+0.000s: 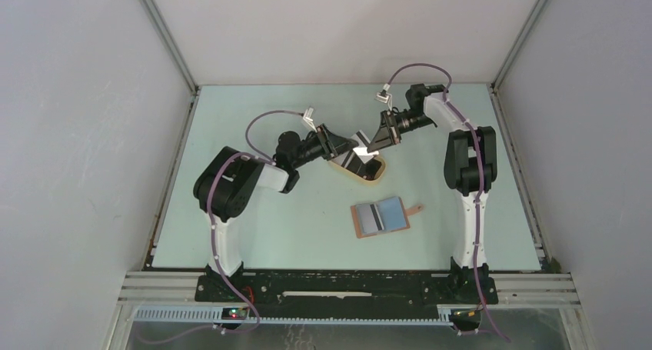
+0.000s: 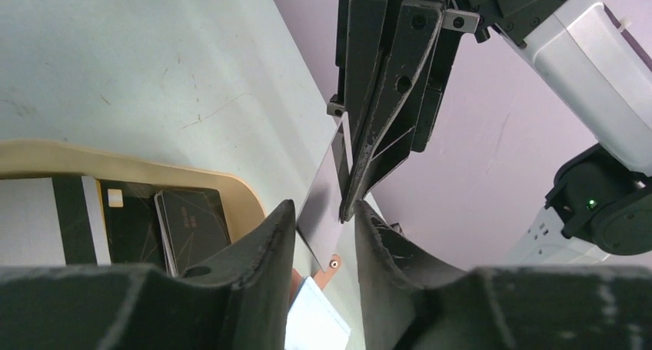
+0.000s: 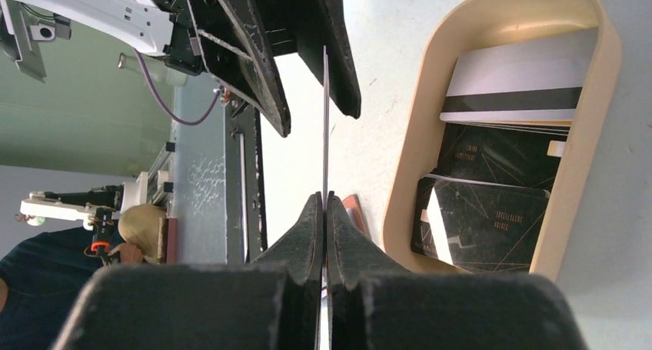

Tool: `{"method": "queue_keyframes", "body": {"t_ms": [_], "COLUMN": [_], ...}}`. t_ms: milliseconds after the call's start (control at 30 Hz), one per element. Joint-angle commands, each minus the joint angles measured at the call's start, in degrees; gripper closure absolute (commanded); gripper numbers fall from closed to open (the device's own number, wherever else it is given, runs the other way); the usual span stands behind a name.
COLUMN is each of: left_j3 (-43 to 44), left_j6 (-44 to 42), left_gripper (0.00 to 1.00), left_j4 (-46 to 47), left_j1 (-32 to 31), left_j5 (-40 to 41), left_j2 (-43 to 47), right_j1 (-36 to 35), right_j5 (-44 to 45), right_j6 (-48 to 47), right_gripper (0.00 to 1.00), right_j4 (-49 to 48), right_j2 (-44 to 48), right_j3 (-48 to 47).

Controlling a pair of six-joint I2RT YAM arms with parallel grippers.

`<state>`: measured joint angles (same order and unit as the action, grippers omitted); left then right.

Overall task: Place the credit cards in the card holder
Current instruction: Place the credit card in the storage box.

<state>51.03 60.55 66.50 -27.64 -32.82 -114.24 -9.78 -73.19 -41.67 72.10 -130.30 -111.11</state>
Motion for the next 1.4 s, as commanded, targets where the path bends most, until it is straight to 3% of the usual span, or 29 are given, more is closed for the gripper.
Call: {"method": "queue_keyframes", "body": {"t_ms": [0,67,200,400,700,1367], "left_j3": [-2.83,-4.76,-7.89,-9.38,-9.46,-8.51], "left_j6": [-2.64,-3.91,-6.09,-6.31,-6.09,-6.20], "left_gripper": [0.54,0.44,0.35,0.29,0.33,0.45], "left_j4": [0.98,0.39,-0.49,-0.46,0.43,1.86], "left_j1": [-0.32,-0.31,-0.25,0.04,0.46,0.74], "left_j5": [2.54,4.28,7.81,9.43,10.17,9.13], "left_j2": [4.13,5.89,8.89,9.92,9.75,9.48], "right_j1": [-0.24,-0.24,-0.24,-0.39,-2.48,-2.79], "right_j5": [-0.82,-0.16,1.40,2.69,8.17,8.32], "right_j6": [4.01,6.58,10.20,13.22,14.83,11.88], "right_gripper": [1.00,1.00,1.00,1.00,1.00,1.00], "right_j4": [-4.99,-8.34,-13.34,-18.27,-22.07,-19.44], "right_j2": [4.35,5.75,8.15,10.61,12.65,10.97], "right_j3": [1.27,3.45,7.02,10.56,12.87,11.63]}}
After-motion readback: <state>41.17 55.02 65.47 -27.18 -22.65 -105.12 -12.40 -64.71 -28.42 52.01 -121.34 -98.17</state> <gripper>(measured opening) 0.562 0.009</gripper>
